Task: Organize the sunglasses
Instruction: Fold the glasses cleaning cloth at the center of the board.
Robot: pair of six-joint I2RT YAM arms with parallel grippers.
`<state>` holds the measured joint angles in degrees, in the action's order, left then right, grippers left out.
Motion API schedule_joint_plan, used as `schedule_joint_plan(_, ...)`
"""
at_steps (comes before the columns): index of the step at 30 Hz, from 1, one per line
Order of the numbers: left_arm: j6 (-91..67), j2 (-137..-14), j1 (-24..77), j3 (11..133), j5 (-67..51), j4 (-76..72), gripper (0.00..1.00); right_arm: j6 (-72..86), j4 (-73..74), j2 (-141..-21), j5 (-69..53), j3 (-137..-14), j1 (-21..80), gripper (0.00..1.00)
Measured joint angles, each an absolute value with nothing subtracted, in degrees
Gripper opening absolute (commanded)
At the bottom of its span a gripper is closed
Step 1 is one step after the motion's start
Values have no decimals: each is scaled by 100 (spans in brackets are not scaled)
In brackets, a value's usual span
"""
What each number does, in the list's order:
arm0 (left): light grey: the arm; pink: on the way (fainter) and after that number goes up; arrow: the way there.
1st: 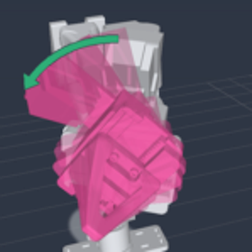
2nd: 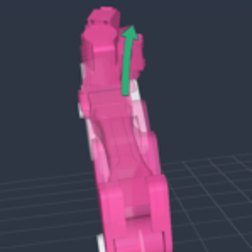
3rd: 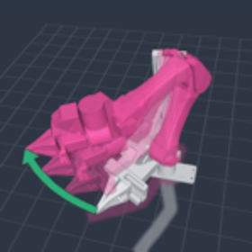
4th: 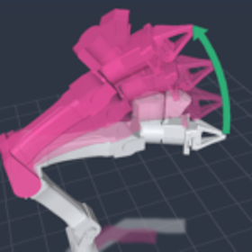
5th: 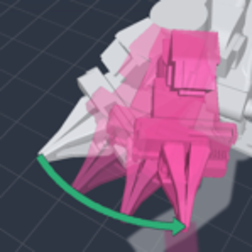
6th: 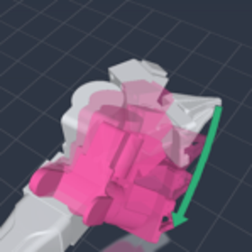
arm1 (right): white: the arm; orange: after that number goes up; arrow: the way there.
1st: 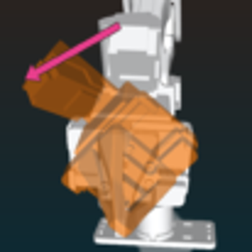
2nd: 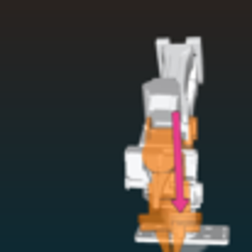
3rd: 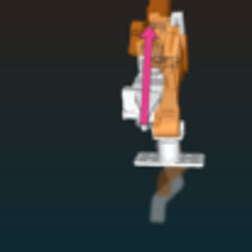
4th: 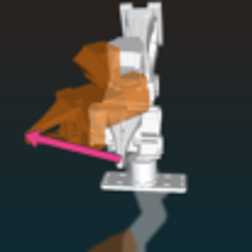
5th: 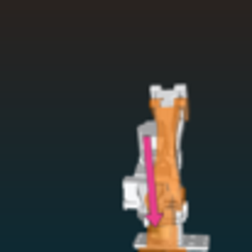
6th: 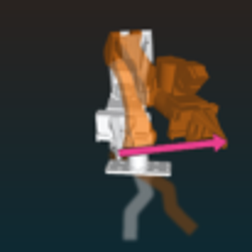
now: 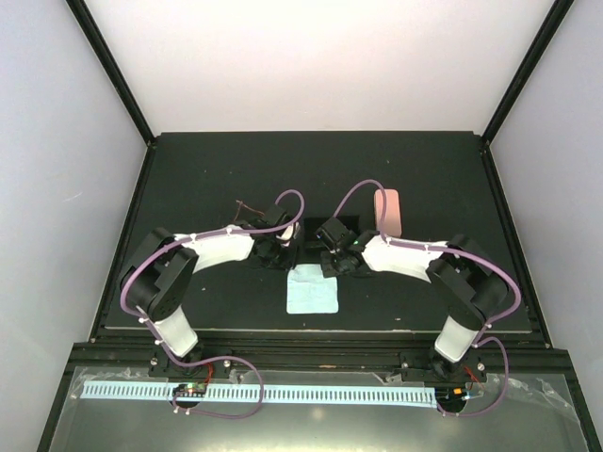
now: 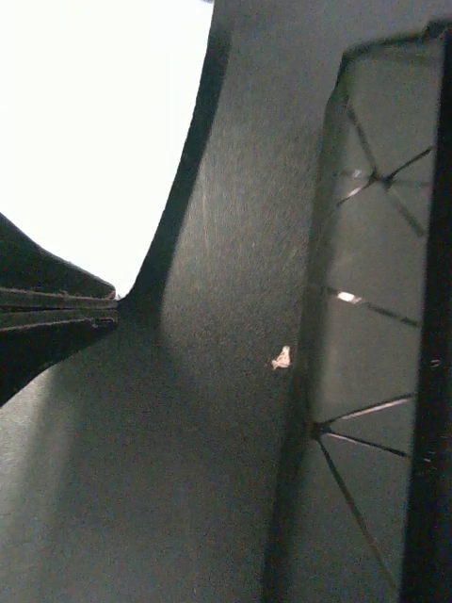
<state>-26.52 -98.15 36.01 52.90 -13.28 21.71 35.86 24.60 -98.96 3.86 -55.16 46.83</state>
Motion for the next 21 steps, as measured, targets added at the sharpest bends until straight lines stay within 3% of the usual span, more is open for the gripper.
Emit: schedule_joint_plan(21, -2519, -8836, 3603, 4652, -1741, 2303, 1, 3435, 2390, -8818, -202, -4921, 4685, 1)
